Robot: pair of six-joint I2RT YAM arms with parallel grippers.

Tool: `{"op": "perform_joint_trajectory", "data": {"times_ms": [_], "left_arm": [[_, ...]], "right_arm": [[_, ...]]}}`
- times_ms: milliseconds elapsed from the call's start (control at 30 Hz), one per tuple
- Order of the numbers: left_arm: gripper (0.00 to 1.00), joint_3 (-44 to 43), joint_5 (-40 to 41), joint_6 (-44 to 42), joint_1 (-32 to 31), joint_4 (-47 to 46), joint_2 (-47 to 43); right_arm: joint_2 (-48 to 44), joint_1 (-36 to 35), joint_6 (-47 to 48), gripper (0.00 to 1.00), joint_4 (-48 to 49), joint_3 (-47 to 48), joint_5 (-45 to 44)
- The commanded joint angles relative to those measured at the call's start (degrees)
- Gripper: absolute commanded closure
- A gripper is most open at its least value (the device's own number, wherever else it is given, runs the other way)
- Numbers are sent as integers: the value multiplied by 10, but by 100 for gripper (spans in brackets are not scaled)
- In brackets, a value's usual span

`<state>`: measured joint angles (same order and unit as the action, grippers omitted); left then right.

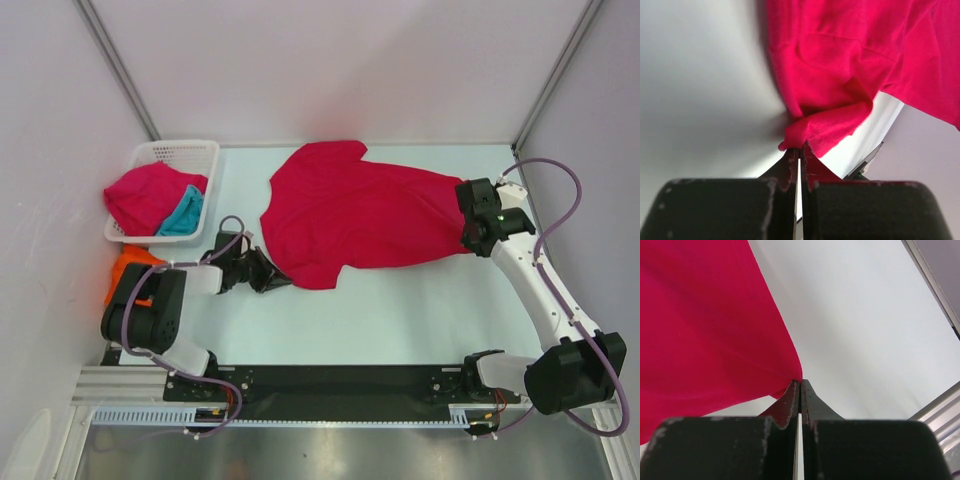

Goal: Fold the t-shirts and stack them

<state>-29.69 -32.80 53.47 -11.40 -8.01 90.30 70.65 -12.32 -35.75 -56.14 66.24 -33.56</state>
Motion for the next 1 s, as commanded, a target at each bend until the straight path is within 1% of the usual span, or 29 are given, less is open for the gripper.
{"op": "perform_joint_trajectory", "data": {"times_ms": [0,100,133,300,400,567,600,633,733,767,800,967], "left_arm": [[100,-38,8,-9,-3,28,-79],[100,-59,5,-14,0,74,-122],[100,-65,5,-16,1,104,-153],[100,-92,-27,-27,41,186,-241],[100,-91,-36,-46,70,236,-289],[100,-65,-67,-49,101,268,-351],[100,-67,-68,-49,103,282,-362],[100,-70,-66,-50,106,289,-371],[100,-84,-77,-55,112,315,-392],[100,-87,-82,-56,135,319,-395],[100,-98,-83,-57,140,328,-399],[100,-144,-90,-71,149,351,-393]], "right_arm": [[-23,-3,1,100,-13,7,-7],[-33,-3,-6,100,-19,-4,2],[-37,-6,-7,100,-21,-10,4],[-59,-35,-30,100,-54,-27,14],[-66,-67,-56,100,-85,-42,8],[-67,-98,-86,100,-130,-72,3],[-64,-103,-92,100,-139,-74,-1],[-62,-124,-99,100,-147,-70,-6],[-50,-158,-121,100,-179,-52,-12],[-47,-162,-126,100,-187,-49,-10],[-46,-167,-129,100,-190,-49,-11],[-53,-172,-128,100,-192,-37,-19]]}}
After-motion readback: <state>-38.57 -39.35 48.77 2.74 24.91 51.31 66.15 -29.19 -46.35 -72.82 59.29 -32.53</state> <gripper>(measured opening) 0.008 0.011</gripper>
